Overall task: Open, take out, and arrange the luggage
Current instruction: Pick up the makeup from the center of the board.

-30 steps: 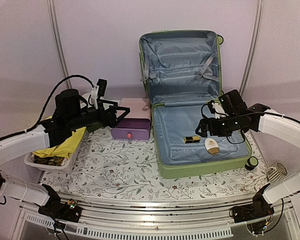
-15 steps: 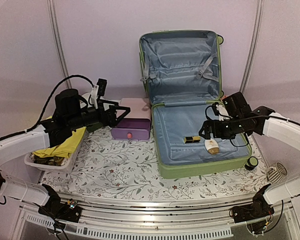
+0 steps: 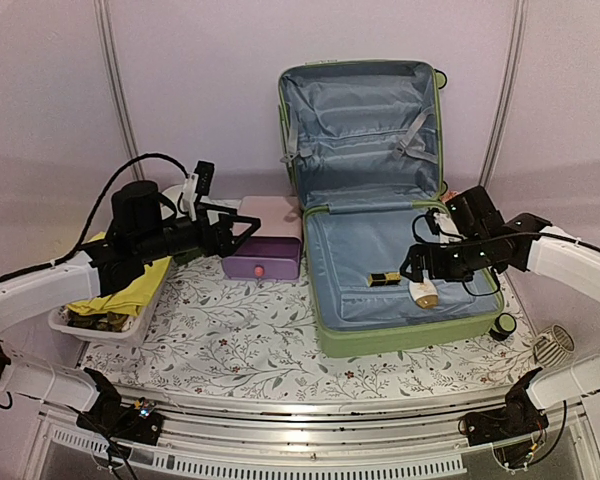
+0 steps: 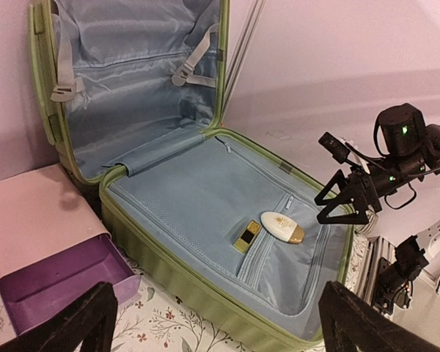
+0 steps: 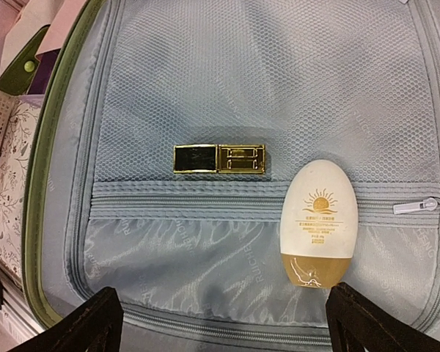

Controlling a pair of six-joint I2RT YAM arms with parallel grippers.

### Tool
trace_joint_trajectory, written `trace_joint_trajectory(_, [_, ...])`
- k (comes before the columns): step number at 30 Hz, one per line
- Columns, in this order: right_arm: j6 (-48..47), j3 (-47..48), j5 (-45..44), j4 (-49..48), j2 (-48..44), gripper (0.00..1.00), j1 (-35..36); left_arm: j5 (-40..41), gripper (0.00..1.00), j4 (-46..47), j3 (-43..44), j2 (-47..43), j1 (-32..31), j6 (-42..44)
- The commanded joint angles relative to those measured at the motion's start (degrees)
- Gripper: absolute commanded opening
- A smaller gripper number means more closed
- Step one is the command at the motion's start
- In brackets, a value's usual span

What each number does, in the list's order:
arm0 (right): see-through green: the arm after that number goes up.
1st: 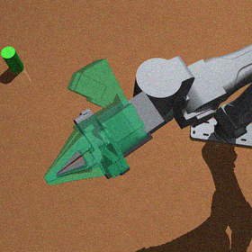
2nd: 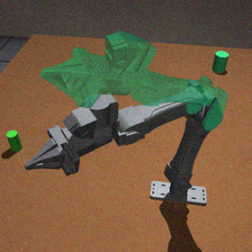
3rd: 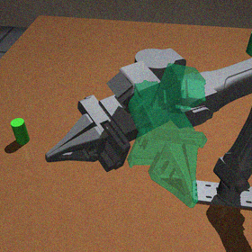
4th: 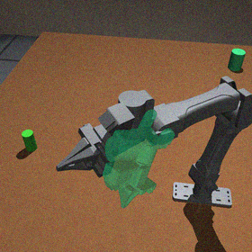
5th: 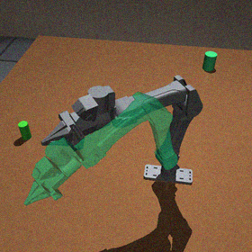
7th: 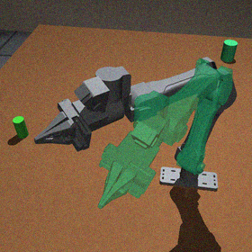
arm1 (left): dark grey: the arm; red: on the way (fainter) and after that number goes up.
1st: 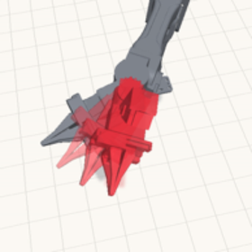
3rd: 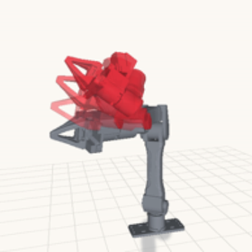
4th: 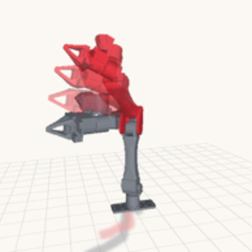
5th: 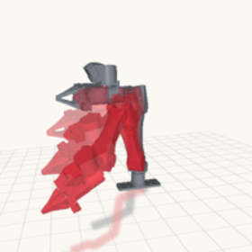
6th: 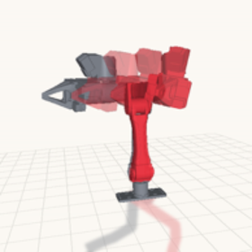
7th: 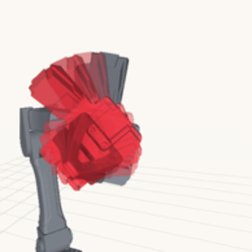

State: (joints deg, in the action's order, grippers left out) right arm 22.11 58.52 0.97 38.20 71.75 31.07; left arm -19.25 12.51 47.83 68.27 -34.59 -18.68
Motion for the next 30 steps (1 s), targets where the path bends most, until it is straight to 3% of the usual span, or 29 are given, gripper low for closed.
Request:
trace_joint_trajectory(1, [0.44,0.30,3.06,0.88,0.56,0.99,-0.22,0.15,0.98,0.24,-0.73,-0.71,0.13,-0.13])
trace_joint_trajectory(14, [-1.20,2.24,9.86,-1.61,11.08,1.00,-0.14,0.60,0.98,-1.43,1.04,3.43,0.18,1.07])
trace_joint_trajectory(19, [-1.03,5.94,4.21,-1.99,15.75,0.99,-0.09,0.10,0.98,-0.36,1.52,4.77,0.14,1.10])
trace_joint_trajectory(30, [-5.17,14.69,2.30,-2.42,26.39,0.99,-0.04,-0.01,0.98,-0.93,1.54,4.33,0.11,1.19])
